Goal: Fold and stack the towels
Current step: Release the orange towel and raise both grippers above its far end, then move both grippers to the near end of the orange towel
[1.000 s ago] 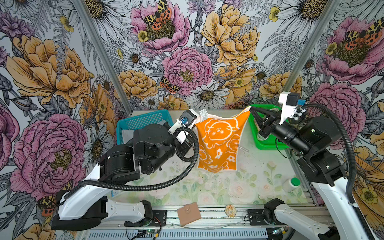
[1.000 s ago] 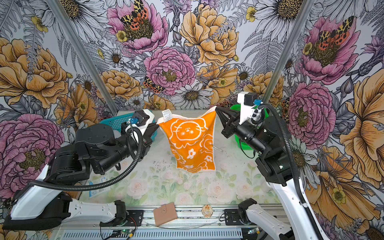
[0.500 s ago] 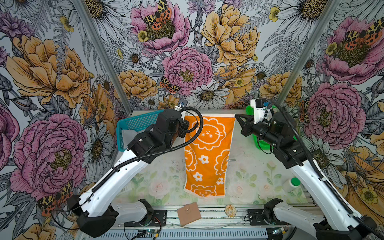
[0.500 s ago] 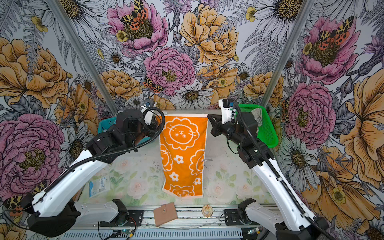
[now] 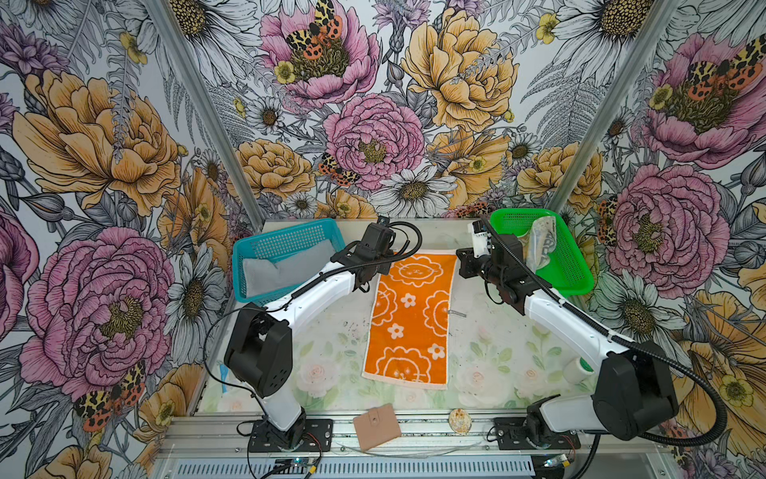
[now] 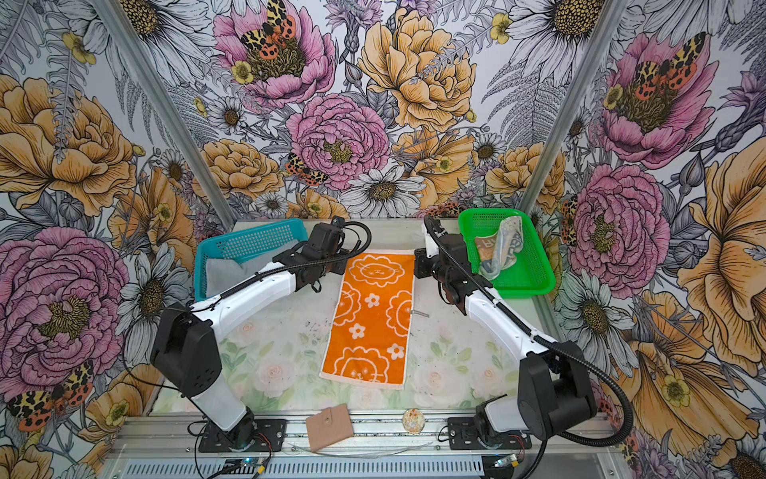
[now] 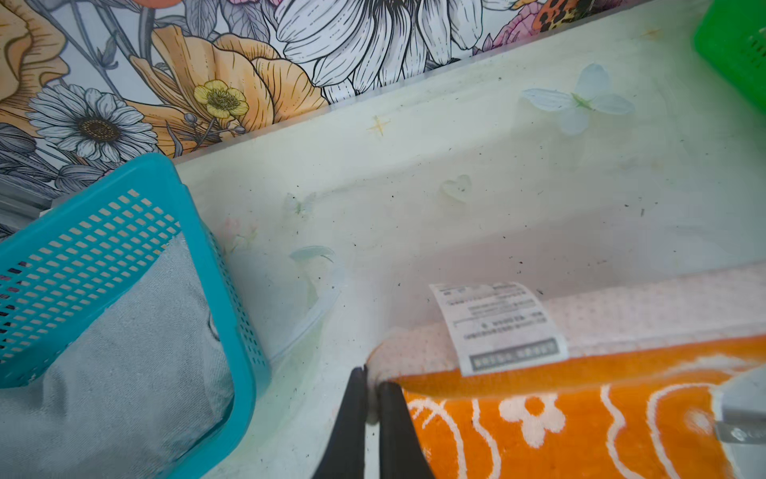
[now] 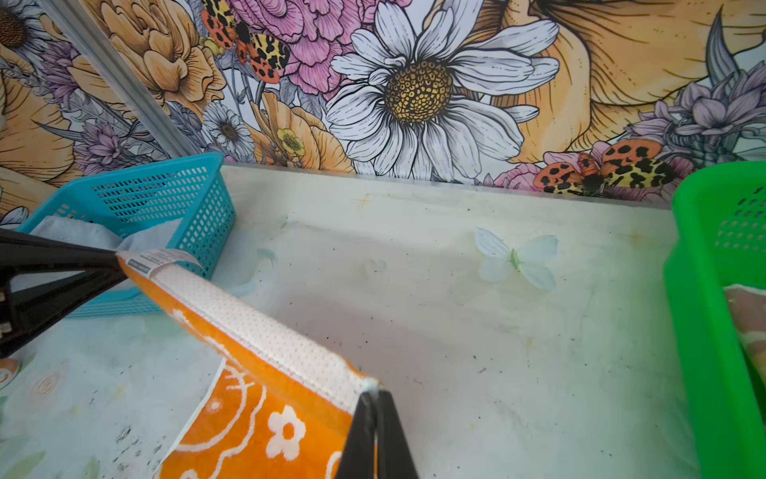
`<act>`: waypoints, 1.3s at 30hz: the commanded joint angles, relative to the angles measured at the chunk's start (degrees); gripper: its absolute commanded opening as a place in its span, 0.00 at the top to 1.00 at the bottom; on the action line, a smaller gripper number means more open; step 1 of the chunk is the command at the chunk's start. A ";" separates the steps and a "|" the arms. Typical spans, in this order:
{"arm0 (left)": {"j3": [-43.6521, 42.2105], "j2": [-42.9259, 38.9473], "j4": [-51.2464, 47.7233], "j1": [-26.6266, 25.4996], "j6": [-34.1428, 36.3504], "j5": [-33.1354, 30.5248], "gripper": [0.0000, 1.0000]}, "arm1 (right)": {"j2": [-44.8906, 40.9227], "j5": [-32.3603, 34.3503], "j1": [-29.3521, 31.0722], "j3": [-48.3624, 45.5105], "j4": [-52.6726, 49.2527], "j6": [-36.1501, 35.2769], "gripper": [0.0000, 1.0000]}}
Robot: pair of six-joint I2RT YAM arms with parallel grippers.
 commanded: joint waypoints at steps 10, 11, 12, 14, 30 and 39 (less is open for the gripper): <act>14.08 17.80 3.23 6.26 -1.63 3.04 1.00 | 23.49 1.28 -3.65 14.82 4.18 -3.14 1.00; 15.15 19.00 3.07 7.14 -1.89 3.94 0.99 | 24.86 2.05 -3.68 16.41 3.53 -3.79 1.00; 16.46 20.08 2.42 7.88 -2.19 4.83 0.97 | 26.11 2.72 -3.73 18.00 2.96 -4.19 1.00; 19.18 22.24 1.45 9.19 -2.22 6.86 0.82 | 29.11 4.02 -3.83 21.69 1.33 -5.45 1.00; -0.02 -5.91 -8.38 -3.53 -4.36 -6.42 0.46 | 1.57 0.66 -3.58 0.35 -3.73 5.57 0.21; -31.43 -29.30 -13.46 -10.93 -27.98 7.14 0.48 | -21.15 -0.71 3.52 -22.81 -8.93 16.87 0.30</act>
